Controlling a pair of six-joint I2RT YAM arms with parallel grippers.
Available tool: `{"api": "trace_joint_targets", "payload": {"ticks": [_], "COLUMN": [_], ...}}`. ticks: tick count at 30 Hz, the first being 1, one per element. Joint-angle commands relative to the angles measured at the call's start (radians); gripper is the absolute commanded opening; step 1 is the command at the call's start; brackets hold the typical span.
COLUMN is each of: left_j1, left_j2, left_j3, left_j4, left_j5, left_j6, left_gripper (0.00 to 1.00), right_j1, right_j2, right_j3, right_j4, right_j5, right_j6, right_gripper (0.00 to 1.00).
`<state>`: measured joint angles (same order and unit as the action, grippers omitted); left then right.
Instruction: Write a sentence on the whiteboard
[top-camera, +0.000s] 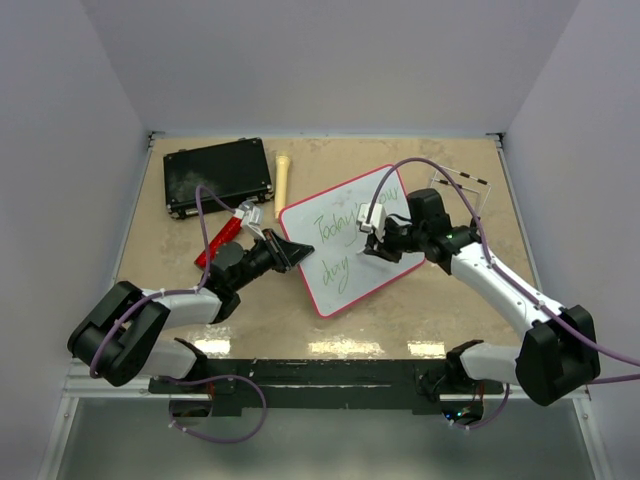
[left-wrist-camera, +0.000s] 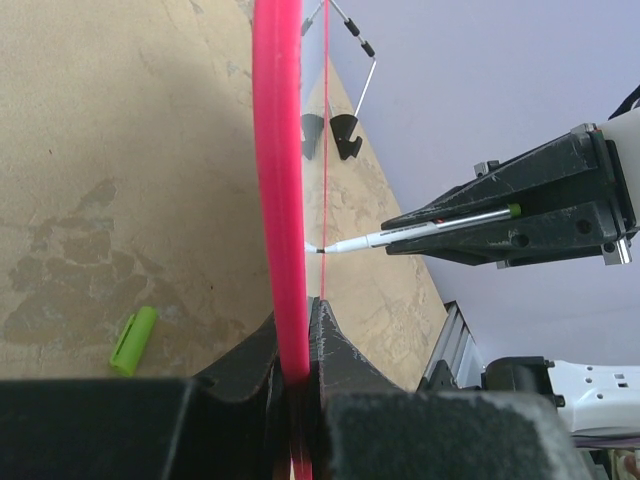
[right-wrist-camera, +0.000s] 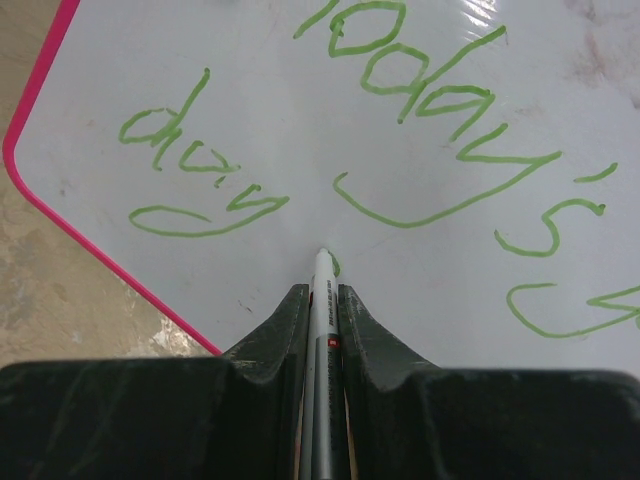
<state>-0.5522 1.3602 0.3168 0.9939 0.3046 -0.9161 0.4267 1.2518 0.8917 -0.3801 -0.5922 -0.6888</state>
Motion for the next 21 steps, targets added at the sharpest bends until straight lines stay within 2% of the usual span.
{"api": "trace_joint_targets", "payload": {"ticks": [1, 9, 16, 21], "left_j1": [-0.003, -0.002, -0.002, -0.003], "left_j2": [0.002, 0.002, 0.001, 0.000], "left_j3": [0.002, -0.001, -0.002, -0.001], "left_j4": [0.031, 0.029, 0.029, 0.031], "left_j5": [-0.007, -0.005, -0.007, -0.005], "left_j6": [0.066, 0.068, 0.066, 0.068], "left_gripper": [0.00, 0.00, 0.00, 0.00], "right_j1": [0.014, 0.015, 0.012, 0.014], "right_j2": [0.009, 0.003, -0.025, -0.020], "right_j3": [0.036, 0.024, 0.004, 0.003], "right_j4": [-0.015, -0.080, -0.071, -0.101], "right_j5": [-0.014, 0.037, 0.126, 0.121], "right_j6": [-0.014, -0.044, -0.006, -0.025], "right_gripper": [0.00, 0.00, 0.00, 0.00]}}
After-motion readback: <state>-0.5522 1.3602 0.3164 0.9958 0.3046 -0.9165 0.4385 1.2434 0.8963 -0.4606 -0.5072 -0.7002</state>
